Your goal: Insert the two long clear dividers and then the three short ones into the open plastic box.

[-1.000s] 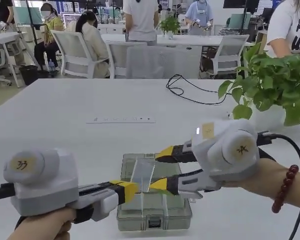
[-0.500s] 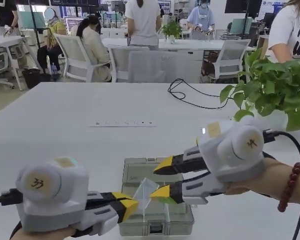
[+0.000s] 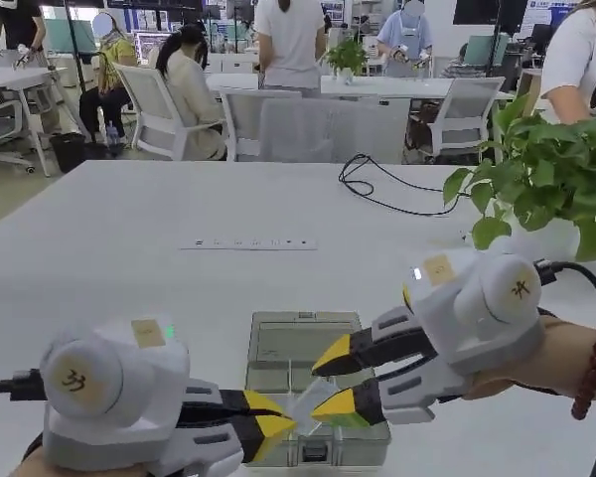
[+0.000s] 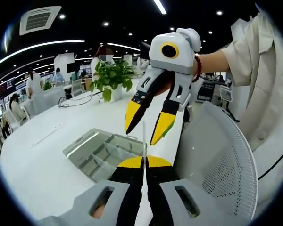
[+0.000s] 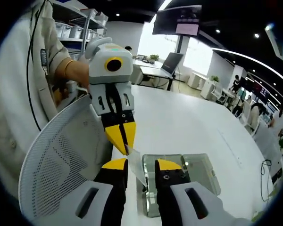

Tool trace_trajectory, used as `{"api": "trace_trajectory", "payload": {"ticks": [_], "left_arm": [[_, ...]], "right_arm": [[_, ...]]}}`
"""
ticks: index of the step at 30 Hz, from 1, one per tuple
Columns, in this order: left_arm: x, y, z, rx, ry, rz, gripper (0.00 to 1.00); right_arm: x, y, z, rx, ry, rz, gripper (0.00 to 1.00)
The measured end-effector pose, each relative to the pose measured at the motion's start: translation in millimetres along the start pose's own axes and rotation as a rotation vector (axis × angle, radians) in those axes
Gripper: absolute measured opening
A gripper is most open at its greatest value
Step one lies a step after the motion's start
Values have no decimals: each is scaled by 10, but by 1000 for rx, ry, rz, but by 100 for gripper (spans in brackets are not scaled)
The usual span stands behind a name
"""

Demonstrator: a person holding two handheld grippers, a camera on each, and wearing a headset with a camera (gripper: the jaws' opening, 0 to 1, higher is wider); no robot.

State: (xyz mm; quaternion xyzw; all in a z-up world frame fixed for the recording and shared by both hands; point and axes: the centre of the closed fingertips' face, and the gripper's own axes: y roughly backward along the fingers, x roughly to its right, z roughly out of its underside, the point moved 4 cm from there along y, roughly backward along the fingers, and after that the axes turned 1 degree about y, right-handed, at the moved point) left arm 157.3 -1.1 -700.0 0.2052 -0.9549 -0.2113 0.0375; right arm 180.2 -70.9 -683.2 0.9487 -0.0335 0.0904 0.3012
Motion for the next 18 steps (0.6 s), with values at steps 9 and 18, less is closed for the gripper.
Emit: {"api": "trace_trajectory", "payload": {"ticks": [9,18], "left_arm": [[33,-4,-22,-1,-43,36,0],[-41,-7,-20,-4,-46,11,0]], "right_arm": [[-76,-3,37,-15,3,-45,13],[-111,-7,44,-24,23,-70,4]]}}
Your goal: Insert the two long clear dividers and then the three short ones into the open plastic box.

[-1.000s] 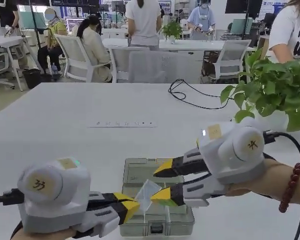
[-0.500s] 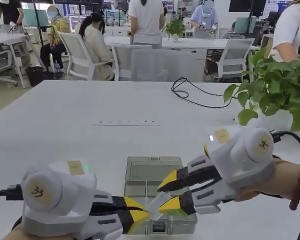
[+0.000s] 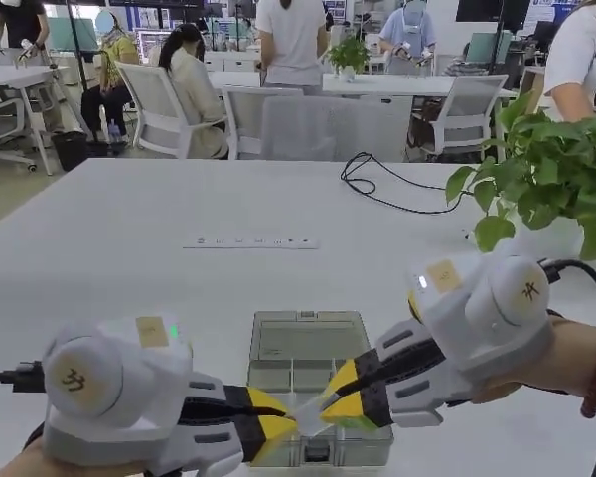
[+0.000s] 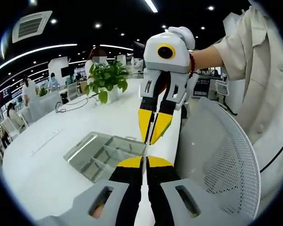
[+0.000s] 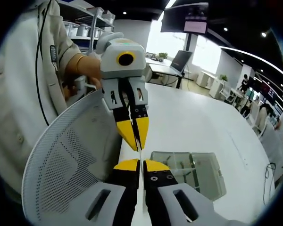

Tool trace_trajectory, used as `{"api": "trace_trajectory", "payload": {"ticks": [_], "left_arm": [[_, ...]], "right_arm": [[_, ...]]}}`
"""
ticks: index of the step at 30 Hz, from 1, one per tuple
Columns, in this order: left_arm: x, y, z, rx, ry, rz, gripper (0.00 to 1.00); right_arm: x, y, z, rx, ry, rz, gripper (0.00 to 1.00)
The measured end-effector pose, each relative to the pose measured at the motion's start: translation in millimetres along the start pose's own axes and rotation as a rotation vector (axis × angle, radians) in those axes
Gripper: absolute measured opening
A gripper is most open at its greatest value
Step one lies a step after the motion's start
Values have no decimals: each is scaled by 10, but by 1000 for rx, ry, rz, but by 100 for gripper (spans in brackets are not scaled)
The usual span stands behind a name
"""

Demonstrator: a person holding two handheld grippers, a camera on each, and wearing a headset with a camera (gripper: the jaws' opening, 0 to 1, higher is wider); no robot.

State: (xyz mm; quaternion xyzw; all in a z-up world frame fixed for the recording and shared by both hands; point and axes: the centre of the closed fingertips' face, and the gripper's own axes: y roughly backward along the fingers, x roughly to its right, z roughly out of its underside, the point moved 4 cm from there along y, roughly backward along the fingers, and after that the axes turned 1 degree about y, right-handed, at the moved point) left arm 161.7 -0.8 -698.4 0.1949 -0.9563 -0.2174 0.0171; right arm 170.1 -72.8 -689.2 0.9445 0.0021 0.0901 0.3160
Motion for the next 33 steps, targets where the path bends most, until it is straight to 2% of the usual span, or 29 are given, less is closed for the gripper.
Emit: {"api": "trace_trajectory", "payload": {"ticks": [6,16,22,25,33], "left_arm": [[-6,-4,16,-2,22,-11,0],[-29,7,6,31,54,-47,4],[-82,24,49,44,98,-95,13],[-115,37,70,58,120,-124,17],[-205,75,101,92,179,-199,28]], "right_arm": [[-7,-8,7,-11,3,-5,3],[36,30,2,-24,-5,11,2],[134,58,11,-37,-22,48,2],[208,72,36,-48,-65,76,2],[395,84,156,-91,-103,134,2]]}}
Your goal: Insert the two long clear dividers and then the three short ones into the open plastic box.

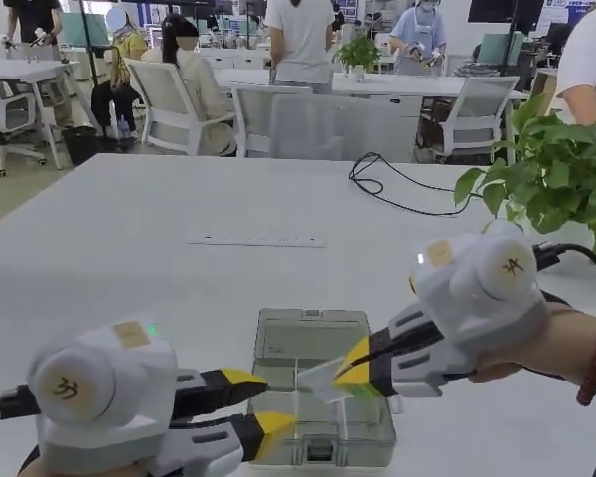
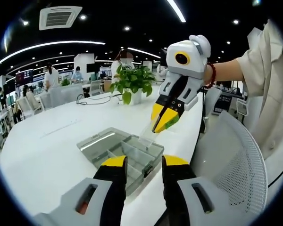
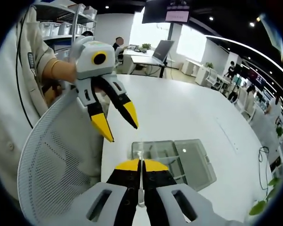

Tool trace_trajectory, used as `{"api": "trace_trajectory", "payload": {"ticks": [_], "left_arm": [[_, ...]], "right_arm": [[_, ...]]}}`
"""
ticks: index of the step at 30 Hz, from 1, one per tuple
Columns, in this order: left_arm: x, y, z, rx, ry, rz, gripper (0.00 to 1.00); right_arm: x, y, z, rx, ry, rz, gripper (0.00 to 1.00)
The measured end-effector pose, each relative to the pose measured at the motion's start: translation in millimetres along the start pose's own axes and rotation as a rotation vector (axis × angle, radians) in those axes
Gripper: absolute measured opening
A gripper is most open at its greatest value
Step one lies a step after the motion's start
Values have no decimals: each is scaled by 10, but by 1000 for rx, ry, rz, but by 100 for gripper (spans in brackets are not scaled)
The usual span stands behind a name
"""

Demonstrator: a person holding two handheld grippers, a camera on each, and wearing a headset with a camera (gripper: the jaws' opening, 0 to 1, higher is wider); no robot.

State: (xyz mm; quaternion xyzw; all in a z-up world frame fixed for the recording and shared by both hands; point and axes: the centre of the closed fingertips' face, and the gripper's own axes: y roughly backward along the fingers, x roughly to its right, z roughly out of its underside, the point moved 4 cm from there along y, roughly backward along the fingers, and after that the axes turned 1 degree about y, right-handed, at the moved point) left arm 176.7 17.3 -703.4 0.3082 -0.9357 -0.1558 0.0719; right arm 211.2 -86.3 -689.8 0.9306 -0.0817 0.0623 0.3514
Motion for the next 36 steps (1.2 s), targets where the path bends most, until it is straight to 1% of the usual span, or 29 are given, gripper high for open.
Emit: {"api": "trace_trajectory", "payload": {"ticks": [3,6,10,13,16,20,23,26,30,36], "left_arm": [[-7,3,-3,10,18,-9,32],[-15,5,5,13,32,-22,39],[-34,-5,23,14,44,-39,45],[-51,-17,29,18,57,-49,49],[-47,-30,27,21,79,-45,52],[-60,-44,16,36,99,-50,55],[-69,-54,27,32,99,-53,56],[-82,-66,59,15,92,-57,59],[-104,-70,82,9,97,-64,63],[-146,-66,63,23,111,-73,66]], "right_arm": [[63,-11,37,-20,-5,16,2],[109,-23,55,-33,-12,30,2],[180,-57,111,-61,-12,45,2],[235,-78,131,-68,-18,57,2],[263,-104,154,-77,-13,60,2],[300,-140,193,-87,-25,68,2],[320,-167,219,-93,-33,69,2],[339,-196,248,-100,-43,70,2],[359,-233,302,-119,-56,73,2],[386,-261,348,-129,-72,69,2]]}}
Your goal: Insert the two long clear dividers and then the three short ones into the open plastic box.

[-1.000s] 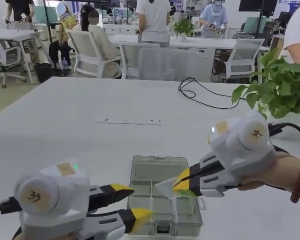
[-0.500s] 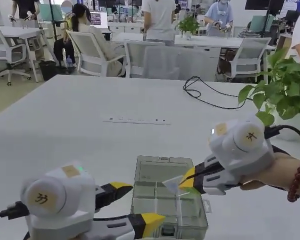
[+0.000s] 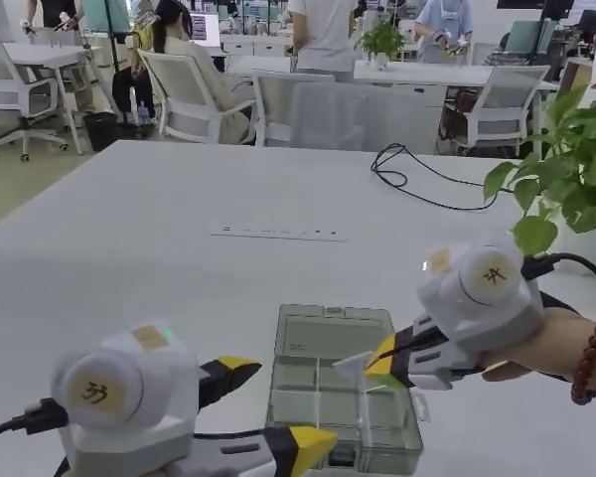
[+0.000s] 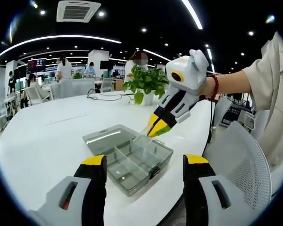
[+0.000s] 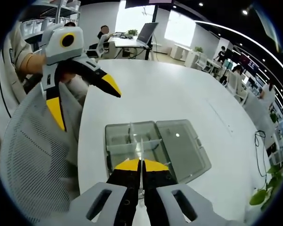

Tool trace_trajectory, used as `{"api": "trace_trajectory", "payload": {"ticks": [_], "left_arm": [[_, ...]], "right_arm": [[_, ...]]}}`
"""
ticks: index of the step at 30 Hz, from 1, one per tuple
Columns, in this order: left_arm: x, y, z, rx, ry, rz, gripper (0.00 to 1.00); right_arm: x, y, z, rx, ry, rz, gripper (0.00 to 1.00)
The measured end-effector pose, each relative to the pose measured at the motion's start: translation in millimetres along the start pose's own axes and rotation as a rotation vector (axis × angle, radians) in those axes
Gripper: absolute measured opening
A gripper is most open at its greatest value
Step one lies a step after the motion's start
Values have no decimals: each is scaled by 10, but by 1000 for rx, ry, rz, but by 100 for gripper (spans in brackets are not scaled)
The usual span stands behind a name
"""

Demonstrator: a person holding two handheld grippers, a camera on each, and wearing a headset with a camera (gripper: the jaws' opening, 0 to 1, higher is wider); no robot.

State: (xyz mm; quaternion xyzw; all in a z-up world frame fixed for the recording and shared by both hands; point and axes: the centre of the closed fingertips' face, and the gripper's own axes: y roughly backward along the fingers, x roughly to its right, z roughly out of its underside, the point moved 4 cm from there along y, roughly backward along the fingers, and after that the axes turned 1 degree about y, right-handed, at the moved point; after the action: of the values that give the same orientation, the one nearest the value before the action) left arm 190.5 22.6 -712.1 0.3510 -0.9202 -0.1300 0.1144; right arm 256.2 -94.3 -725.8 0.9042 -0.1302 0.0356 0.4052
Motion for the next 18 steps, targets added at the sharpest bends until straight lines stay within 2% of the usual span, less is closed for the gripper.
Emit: {"api": "trace_trajectory", "payload": {"ticks": [18], "left_arm": [[-62,-9,-2,-9,-3,-9,65]], "right_arm": [[21,-81,39,-38,-14,-28,3]]}}
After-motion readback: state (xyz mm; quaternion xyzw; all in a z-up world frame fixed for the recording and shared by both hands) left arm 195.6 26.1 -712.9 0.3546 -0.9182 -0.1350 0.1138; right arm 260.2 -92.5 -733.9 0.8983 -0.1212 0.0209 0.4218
